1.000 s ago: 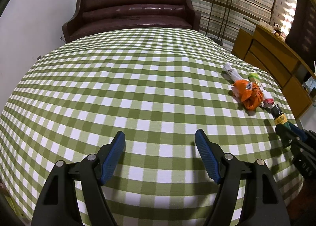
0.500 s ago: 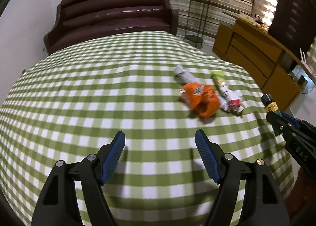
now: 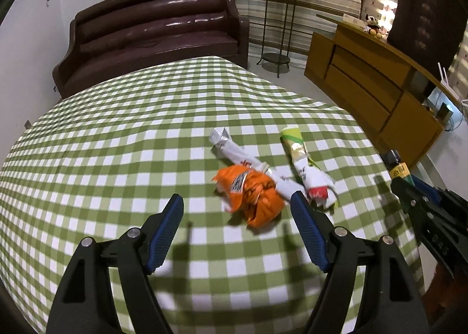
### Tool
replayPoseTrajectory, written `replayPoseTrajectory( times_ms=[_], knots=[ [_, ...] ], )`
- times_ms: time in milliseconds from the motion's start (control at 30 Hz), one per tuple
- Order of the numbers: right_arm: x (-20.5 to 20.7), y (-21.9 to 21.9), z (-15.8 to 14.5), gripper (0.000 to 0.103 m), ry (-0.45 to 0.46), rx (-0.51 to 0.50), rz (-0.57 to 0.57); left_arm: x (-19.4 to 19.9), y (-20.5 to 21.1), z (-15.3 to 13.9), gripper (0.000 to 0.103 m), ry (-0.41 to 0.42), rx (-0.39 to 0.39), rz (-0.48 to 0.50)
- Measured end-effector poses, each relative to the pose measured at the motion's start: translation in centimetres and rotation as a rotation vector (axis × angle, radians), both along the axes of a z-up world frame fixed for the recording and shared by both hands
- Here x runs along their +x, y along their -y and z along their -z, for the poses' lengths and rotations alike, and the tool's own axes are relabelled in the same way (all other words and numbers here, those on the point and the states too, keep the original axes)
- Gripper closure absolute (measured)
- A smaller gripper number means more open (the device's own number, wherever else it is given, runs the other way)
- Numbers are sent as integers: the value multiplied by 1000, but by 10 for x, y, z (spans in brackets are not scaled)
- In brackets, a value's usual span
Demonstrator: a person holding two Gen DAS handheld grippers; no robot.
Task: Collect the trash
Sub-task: 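Lift the green can with the right gripper while the left gripper grasps the orange bag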
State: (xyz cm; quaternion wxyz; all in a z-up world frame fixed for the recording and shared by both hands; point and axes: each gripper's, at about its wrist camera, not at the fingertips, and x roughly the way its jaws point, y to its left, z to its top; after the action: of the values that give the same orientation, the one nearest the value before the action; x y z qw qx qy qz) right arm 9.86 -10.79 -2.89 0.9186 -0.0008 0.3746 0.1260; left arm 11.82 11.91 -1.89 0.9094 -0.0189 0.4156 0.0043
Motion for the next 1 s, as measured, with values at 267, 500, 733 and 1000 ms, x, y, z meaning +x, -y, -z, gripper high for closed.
replayPoseTrajectory(
  times_ms=[267,500,733,1000],
  knots=[
    [6,7,3,80,-10,17,4,15,0,13,30,-38,4,3],
    [8,8,4,80,-11,23,2,6,-8,19,58,-49,6,41],
    [8,7,4,80,-11,21,2,-3,-13,18,67,-36,11,47],
    [3,6,6,80,-14,17,1,-19,-17,13,68,-9,27,39]
  ],
)
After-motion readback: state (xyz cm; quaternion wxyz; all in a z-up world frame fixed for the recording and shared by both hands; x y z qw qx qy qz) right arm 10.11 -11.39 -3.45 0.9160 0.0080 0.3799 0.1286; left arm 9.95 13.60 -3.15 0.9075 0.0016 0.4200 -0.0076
